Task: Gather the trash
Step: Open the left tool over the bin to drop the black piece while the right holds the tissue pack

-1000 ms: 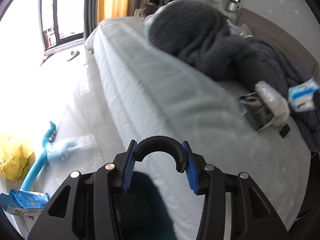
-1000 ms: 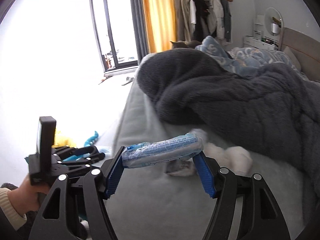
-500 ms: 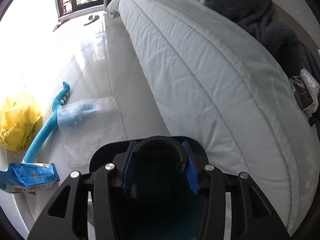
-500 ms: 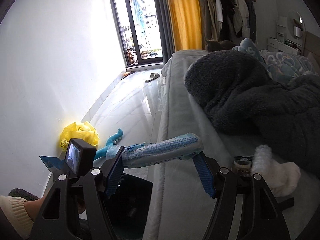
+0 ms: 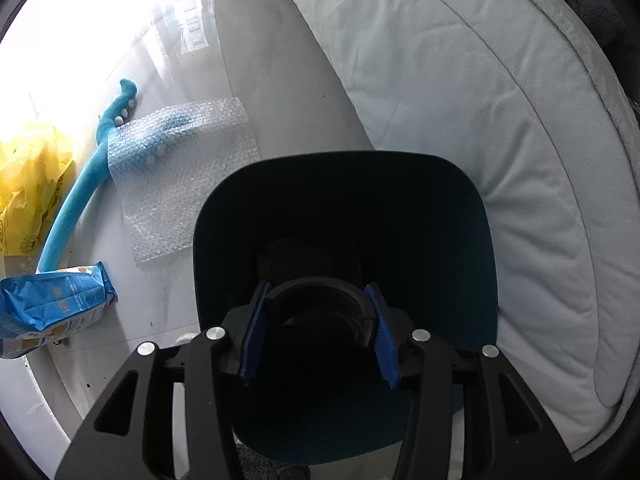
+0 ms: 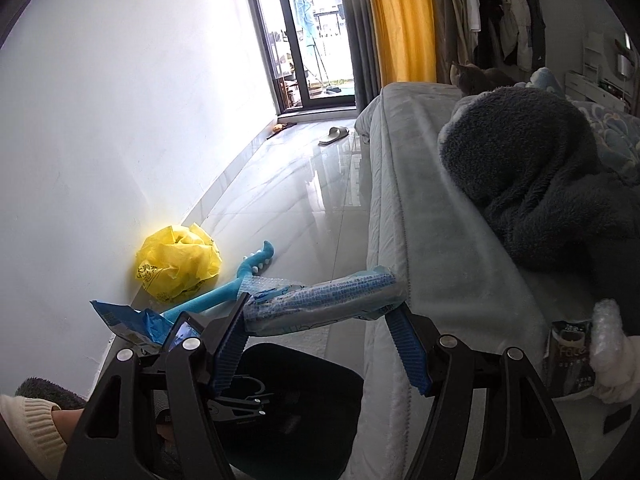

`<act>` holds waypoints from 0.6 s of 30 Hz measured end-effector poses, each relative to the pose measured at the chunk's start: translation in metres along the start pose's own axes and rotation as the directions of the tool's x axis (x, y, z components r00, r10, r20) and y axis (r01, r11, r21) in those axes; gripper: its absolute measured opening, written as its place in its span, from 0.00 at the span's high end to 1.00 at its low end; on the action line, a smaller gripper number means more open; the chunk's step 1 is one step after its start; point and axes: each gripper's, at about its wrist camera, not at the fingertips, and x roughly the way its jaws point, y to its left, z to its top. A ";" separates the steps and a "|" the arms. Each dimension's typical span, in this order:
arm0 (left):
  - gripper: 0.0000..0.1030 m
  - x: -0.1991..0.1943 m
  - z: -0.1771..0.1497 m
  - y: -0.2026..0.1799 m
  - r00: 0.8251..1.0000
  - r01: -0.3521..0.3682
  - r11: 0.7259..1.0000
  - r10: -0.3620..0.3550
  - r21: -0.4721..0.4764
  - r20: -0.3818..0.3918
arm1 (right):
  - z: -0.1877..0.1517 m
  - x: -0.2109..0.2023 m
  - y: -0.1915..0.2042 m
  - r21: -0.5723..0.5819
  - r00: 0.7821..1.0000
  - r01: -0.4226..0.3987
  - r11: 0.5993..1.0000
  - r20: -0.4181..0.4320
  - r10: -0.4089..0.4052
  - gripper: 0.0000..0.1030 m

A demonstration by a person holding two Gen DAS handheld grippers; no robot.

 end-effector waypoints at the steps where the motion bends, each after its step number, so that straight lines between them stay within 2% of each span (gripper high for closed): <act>1: 0.52 0.000 -0.002 0.002 1.000 0.007 1.000 -0.007 0.000 -0.005 | 0.000 0.004 0.001 0.002 1.000 -0.004 1.000 -0.004 0.004 0.34; 3: 0.50 0.000 -0.005 0.005 1.000 0.006 1.000 -0.006 0.005 -0.016 | 0.000 0.010 0.002 0.007 1.000 -0.007 1.000 -0.014 0.007 0.34; 5: 0.36 0.001 -0.007 0.008 0.999 0.016 1.000 -0.016 0.007 -0.037 | 0.000 0.018 0.003 0.014 1.000 -0.010 1.000 -0.025 0.011 0.34; 6: 0.35 0.000 -0.008 0.009 0.999 0.016 1.000 -0.015 0.010 -0.040 | 0.000 0.023 0.004 0.017 0.999 -0.011 1.000 -0.033 0.012 0.34; 12: 0.33 -0.012 -0.009 0.018 1.000 0.025 1.000 -0.025 0.015 -0.018 | -0.010 0.052 0.009 0.025 0.995 -0.008 1.000 -0.099 0.010 0.34; 18: 0.32 -0.042 -0.008 0.034 0.996 0.021 1.000 -0.021 -0.006 0.086 | -0.021 0.084 0.017 0.012 0.984 0.004 1.000 -0.180 -0.002 0.34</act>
